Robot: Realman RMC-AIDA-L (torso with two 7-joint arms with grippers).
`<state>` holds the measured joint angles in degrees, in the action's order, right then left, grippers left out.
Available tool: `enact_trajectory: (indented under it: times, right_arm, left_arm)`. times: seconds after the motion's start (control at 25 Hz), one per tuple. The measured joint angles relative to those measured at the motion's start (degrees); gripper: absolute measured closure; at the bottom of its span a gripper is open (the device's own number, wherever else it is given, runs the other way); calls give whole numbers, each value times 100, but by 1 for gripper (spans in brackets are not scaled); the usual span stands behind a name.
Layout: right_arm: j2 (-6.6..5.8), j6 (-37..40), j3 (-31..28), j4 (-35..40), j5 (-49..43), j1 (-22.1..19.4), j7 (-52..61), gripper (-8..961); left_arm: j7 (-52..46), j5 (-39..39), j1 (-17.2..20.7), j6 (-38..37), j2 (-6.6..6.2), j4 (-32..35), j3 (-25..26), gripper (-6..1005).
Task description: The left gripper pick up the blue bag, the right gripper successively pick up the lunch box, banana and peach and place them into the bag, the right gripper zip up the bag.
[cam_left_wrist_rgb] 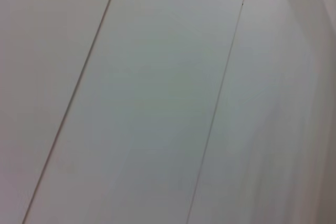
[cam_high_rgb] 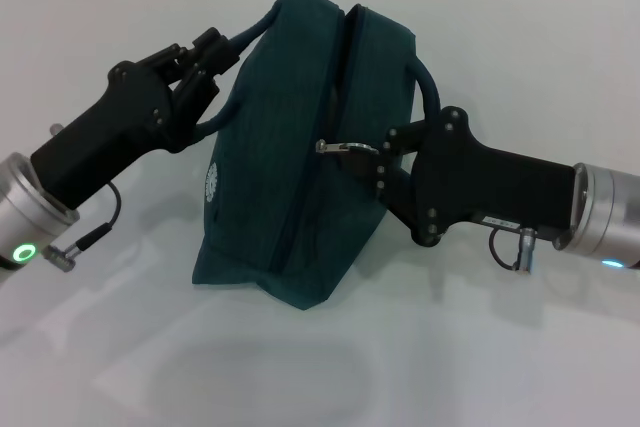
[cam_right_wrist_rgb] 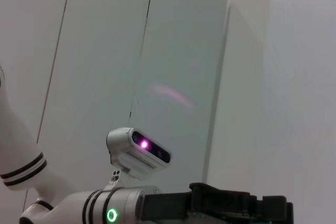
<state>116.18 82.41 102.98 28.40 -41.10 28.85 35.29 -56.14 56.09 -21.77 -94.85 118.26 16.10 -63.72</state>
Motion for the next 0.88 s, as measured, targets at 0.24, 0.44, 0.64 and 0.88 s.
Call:
enact_trajectory:
  times: [0.24,0.44,0.64,0.88]
  right_arm:
    - [0,-7,6,-5,0,27,-8,941]
    - [0,-12,-1,16,7,42,-12,941]
    - [0,-137,13,21,45,105,-13,941]
    - [1,-165,33,33,50,151,-12,941]
  left_arm:
    - [-10,-114,265,-251,121,-7,64,832]
    - [6,-42,664,-830,109,-17,22,704]
    - [499,319,815,-848,138,-369,7,395]
    - [953,525,545,-820,163,-867,1,303]
